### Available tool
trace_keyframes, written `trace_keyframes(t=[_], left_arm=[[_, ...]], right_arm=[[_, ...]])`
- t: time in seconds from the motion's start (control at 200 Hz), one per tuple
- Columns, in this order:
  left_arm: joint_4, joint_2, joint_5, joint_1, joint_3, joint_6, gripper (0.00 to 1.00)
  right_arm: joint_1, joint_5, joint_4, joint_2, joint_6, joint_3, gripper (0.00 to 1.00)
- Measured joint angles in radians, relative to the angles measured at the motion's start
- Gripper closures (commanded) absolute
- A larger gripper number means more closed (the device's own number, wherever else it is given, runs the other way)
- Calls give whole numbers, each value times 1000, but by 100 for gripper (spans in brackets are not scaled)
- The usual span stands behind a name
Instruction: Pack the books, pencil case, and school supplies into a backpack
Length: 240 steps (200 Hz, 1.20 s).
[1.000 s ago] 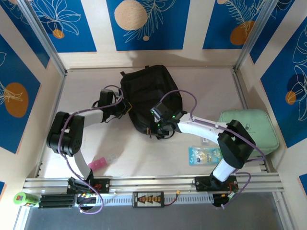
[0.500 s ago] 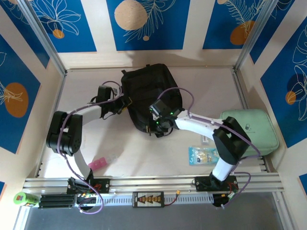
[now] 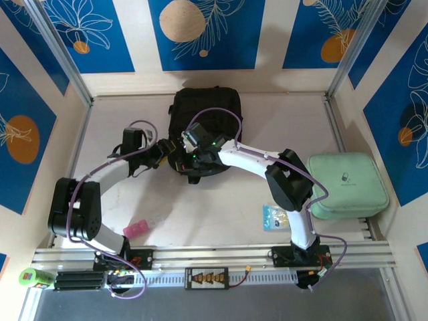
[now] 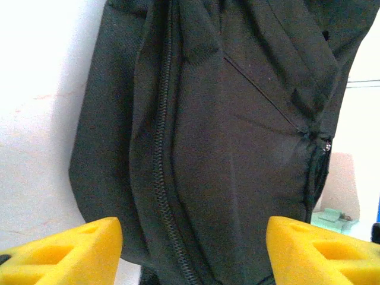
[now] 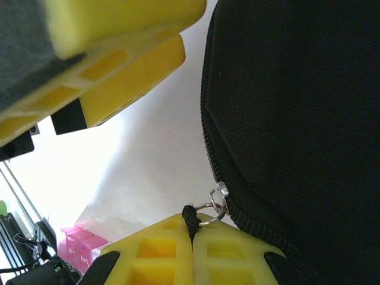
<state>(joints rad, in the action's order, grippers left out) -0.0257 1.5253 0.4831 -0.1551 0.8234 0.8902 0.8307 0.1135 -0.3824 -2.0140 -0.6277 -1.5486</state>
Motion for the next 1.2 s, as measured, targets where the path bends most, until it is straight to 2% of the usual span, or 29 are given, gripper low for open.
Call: trace_keyframes(t=[0.1, 0.24, 0.37, 0.57, 0.67, 0.95, 1.2], left_arm=[[-27, 17, 19, 0, 0, 20, 49], [-42, 67, 41, -4, 0, 29, 51], [-41, 104, 47, -14, 5, 28, 59], [-37, 124, 53, -14, 24, 36, 87], [-24, 132, 50, -19, 42, 33, 94], [11, 153, 47, -31, 67, 12, 100], [40, 157, 29, -31, 71, -28, 100]], right_arm=[[3, 11, 2, 0, -1, 0, 100], [3, 20, 10, 0, -2, 5, 100], [3, 23, 17, 0, -2, 19, 100], [4, 18, 29, 2, -5, 50, 100], [5, -6, 32, 19, -7, 99, 100], [-23, -143, 34, 230, -60, 329, 100], [-129, -216, 2, 389, -134, 492, 100]])
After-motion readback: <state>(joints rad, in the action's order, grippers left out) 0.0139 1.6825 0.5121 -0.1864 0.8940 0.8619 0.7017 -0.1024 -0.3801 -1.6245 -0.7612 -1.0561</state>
